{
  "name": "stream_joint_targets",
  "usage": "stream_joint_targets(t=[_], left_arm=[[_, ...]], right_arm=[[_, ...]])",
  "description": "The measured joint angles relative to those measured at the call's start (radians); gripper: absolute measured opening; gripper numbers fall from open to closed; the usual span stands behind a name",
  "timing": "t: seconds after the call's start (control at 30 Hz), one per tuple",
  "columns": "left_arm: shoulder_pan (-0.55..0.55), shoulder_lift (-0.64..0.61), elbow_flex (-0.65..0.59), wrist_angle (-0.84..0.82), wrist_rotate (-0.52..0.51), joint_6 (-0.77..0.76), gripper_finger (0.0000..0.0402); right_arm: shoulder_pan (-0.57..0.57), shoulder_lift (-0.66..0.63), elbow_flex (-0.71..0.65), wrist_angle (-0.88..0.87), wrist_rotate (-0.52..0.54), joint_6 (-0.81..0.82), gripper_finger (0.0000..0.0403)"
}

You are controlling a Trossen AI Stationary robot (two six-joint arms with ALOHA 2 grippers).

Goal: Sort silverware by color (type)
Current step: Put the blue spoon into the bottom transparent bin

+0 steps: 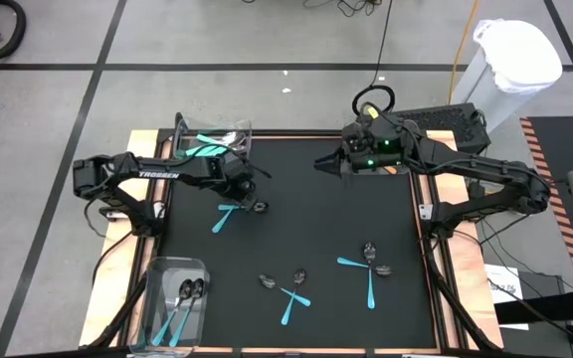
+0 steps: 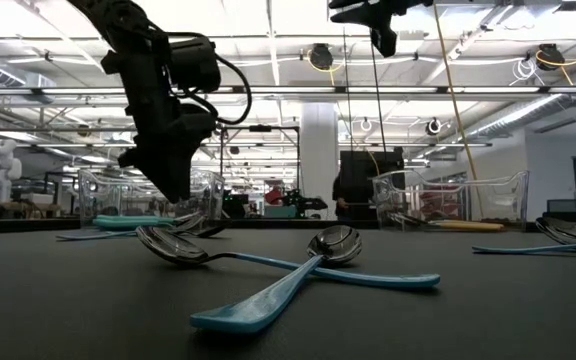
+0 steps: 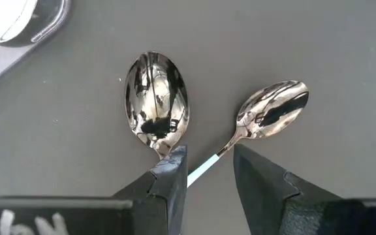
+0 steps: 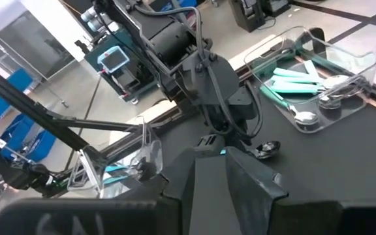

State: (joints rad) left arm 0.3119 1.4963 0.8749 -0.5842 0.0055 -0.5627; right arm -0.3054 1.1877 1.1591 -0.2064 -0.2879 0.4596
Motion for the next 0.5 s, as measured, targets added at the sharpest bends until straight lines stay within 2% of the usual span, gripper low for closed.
stream_joint_targets(t=[0.17, 0.33, 0.5], left_arm=[[-0.007, 0.0, 0.0, -0.009, 0.046, -0.002, 0.0125], [-0.008, 0.021, 0.0, -0.011, 0.045, -0.005, 0.0125], [-0.008, 0.051, 0.0, -0.118, 0.034, -0.031, 0.0125]], right_arm=[[0.0, 0.0, 0.0, -0.008, 0.003, 0.003, 0.0084], [0.0, 0.0, 0.0, -0.008, 0.004, 0.001, 0.0084], [0.0, 0.0, 0.0, -0.008, 0.004, -0.009, 0.0084]])
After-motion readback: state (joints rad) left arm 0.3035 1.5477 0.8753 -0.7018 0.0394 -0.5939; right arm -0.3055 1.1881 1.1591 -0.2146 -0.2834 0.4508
